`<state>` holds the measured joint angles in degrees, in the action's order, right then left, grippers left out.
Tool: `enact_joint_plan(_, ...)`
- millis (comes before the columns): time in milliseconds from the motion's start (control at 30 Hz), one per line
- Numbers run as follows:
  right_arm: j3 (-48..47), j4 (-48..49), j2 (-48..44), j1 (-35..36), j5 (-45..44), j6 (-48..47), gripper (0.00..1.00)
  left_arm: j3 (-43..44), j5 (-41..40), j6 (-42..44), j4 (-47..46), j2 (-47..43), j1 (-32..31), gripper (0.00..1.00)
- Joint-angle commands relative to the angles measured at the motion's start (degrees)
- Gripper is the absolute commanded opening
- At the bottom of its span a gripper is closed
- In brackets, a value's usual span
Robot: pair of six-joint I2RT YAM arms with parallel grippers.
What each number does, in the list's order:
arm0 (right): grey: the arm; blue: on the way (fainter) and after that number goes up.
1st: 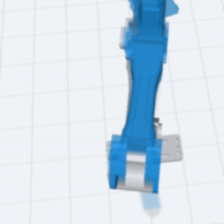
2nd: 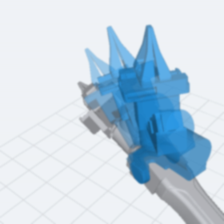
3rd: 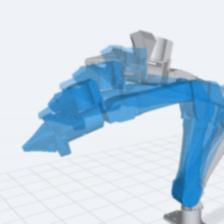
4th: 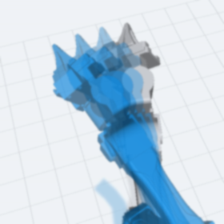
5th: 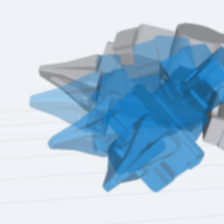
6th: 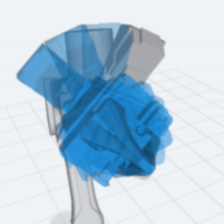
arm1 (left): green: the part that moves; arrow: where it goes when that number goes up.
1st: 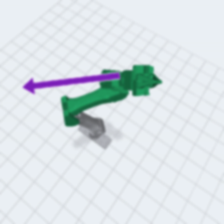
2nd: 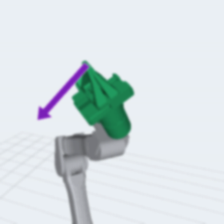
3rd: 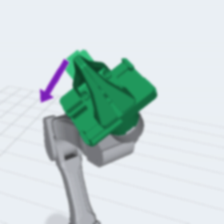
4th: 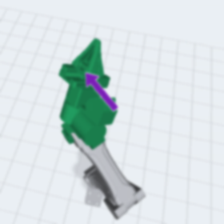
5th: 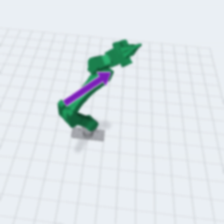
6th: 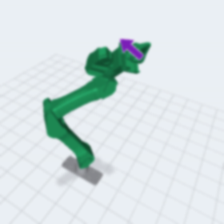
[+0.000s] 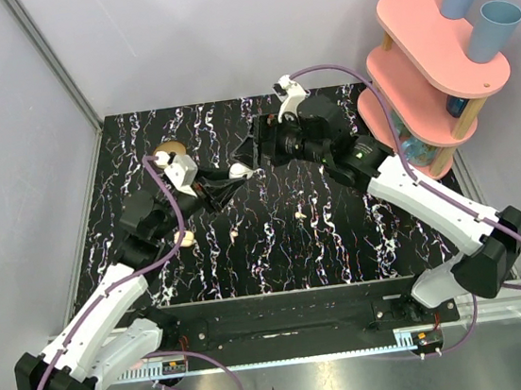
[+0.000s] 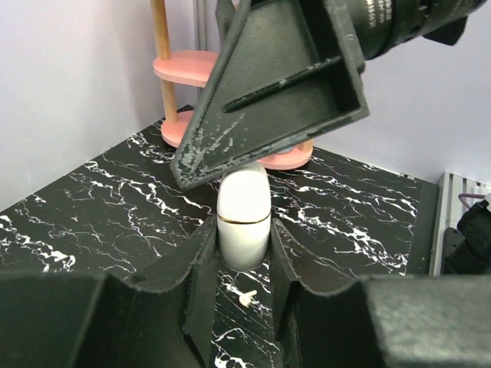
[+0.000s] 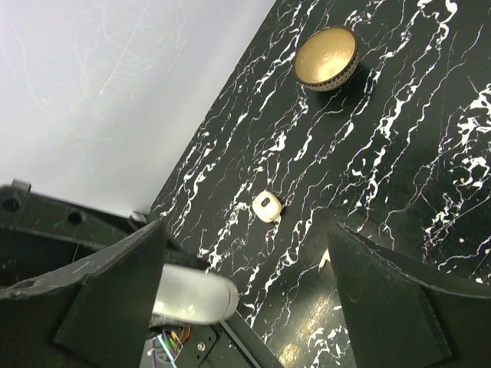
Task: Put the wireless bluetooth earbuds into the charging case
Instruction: Close the charging case with the earbuds, then place the charging case with the earbuds at the center of the board.
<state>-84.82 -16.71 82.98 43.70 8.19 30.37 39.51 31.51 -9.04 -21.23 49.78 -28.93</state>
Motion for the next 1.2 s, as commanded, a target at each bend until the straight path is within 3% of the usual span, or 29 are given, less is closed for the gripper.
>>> enact_joint_plan(0, 1.76, 0.98, -2.82, 0.42, 2.1, -0.57, 0.92, 1.27, -3.99, 0.07, -5.57, 0.14, 0.1, 0.0)
enact_joint_plan(233, 3.43, 1.68, -5.02, 0.42, -5.62, -0.66, 0.93, 2.85, -5.75, -0.54, -1.9, 1.55, 0.1, 0.0)
enact_joint_plan(367, 8.42, 3.52, -9.23, 0.51, -23.52, 1.89, 0.98, 6.53, -6.2, -3.96, 4.95, 5.13, 0.1, 0.0)
enact_joint_plan(500, 11.6, 4.4, -15.11, 0.51, -33.74, 0.65, 1.0, 13.65, -3.39, -5.55, 15.59, 12.43, 0.19, 0.0)
enact_joint_plan(667, 16.61, 3.53, -21.35, -0.11, -45.08, 4.51, 1.0, 18.41, -1.1, -12.13, 18.07, 21.74, 0.19, 0.0)
enact_joint_plan(1000, 19.34, 1.34, -24.71, -1.43, -45.01, 5.4, 1.0, 25.61, 4.87, -22.59, 13.76, 39.68, 0.45, 0.0)
enact_joint_plan(1167, 18.46, 0.19, -24.09, -1.6, -42.47, 5.58, 1.0, 25.97, 8.83, -33.4, 1.39, 50.14, 0.45, 0.0)
